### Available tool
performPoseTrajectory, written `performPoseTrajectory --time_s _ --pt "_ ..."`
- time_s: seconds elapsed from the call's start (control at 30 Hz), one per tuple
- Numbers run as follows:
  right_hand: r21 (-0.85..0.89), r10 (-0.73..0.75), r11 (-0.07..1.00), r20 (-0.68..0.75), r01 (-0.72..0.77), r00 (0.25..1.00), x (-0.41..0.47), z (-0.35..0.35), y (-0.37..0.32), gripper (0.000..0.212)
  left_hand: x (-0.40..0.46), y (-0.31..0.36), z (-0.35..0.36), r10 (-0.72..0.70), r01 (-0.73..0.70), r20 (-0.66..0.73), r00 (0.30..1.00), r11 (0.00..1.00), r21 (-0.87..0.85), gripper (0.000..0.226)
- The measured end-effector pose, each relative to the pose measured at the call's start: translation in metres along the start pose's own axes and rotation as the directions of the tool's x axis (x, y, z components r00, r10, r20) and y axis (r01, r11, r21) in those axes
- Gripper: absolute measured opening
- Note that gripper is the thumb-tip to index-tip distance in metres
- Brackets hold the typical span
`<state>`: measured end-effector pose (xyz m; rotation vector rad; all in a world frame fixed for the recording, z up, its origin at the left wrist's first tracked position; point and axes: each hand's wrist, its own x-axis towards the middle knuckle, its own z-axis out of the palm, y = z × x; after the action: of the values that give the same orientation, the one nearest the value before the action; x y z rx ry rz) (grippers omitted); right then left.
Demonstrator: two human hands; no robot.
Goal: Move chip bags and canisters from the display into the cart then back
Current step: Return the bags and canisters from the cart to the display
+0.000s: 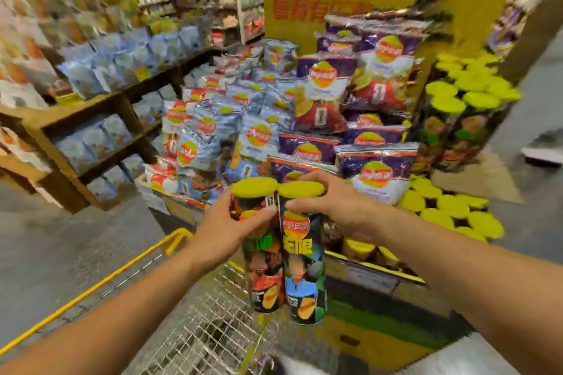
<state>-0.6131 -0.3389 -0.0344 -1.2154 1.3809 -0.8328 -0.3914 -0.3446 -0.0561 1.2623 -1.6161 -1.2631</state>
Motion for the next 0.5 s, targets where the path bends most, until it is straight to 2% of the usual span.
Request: performPoseTrajectory --time_s 0.13,0.27,0.43,0.5 --pt "-0.048 0.016 0.999 -0.062 -0.019 0.998 -0.021 -0.095 -0.007 0.079 0.036 0.046 0.075 0.076 -0.079 0.094 0.993 0.997 0.026 0.053" --pt "-0.05 -0.012 0.999 -0.144 0.005 0.989 -0.047 -0.179 -0.006 0.059 0.066 0.087 0.151 0.15 -0.153 0.142 0.978 0.988 0.009 0.056" --pt "-0.094 -0.047 0.995 -0.244 0.025 0.969 -0.08 -0.261 0.004 0.056 0.091 0.127 0.228 0.211 -0.238 0.235 0.949 0.967 0.093 0.047" --pt "-0.12 -0.066 0.992 -0.294 0.032 0.953 -0.087 -0.288 0.006 0.062 0.099 0.144 0.251 0.225 -0.263 0.243 0.943 0.956 0.133 0.052"
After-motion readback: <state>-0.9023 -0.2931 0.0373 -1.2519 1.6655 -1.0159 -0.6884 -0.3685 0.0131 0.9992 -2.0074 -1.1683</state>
